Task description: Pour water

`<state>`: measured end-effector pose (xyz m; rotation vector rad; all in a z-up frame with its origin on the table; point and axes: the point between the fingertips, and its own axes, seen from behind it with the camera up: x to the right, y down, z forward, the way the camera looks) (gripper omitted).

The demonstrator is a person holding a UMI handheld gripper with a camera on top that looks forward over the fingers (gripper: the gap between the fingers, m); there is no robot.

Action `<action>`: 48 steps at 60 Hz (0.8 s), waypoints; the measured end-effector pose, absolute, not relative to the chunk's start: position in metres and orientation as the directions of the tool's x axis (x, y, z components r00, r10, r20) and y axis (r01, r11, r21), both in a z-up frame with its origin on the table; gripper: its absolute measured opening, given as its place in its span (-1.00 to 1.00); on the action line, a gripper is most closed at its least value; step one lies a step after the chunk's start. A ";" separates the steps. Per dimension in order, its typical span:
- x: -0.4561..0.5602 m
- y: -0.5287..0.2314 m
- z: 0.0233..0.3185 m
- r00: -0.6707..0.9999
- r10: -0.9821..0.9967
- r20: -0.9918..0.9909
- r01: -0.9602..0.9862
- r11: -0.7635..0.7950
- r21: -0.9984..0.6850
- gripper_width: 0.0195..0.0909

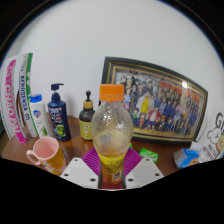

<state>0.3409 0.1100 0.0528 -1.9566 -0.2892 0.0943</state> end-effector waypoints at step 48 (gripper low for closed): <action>0.372 -0.011 0.044 0.998 0.055 -0.019 0.017 -0.592 -0.806 0.84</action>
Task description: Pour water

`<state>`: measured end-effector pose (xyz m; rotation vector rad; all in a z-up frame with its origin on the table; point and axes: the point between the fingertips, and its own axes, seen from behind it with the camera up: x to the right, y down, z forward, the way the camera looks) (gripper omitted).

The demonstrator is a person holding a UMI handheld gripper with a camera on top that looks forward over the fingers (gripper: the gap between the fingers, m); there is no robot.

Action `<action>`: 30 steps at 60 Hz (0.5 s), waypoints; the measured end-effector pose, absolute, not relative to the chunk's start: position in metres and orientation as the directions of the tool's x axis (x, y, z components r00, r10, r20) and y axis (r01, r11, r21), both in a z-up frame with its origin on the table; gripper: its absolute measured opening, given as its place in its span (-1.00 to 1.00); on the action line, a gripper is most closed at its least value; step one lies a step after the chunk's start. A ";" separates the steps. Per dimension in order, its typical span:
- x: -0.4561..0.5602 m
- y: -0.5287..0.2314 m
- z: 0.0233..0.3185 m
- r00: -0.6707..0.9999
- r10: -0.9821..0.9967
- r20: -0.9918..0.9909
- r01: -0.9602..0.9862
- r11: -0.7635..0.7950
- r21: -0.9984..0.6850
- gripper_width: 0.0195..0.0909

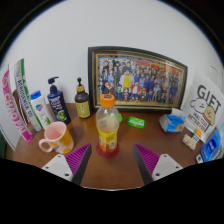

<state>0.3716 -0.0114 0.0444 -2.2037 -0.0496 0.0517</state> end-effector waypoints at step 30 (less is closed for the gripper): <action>0.327 -0.170 0.139 0.997 -0.079 -0.018 -0.061 -0.596 -0.801 0.85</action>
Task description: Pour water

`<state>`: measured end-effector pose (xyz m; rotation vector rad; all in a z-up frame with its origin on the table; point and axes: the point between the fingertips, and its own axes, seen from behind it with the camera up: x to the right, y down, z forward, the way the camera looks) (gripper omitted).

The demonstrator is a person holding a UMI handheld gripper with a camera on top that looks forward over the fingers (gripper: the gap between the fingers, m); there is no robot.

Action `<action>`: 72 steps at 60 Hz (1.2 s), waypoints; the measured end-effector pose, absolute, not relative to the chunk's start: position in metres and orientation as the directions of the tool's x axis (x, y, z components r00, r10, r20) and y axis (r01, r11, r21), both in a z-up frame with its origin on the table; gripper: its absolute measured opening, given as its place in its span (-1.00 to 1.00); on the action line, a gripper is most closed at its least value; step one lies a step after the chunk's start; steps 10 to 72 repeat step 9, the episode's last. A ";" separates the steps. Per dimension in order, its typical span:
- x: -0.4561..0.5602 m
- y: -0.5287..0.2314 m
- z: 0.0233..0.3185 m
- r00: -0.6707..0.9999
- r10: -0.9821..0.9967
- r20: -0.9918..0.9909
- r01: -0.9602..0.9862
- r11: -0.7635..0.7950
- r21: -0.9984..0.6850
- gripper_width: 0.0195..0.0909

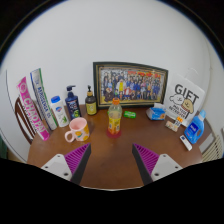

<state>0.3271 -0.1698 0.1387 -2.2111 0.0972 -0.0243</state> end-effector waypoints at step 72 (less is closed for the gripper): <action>0.323 -0.177 0.151 0.997 -0.072 0.017 -0.027 -0.567 -0.823 0.84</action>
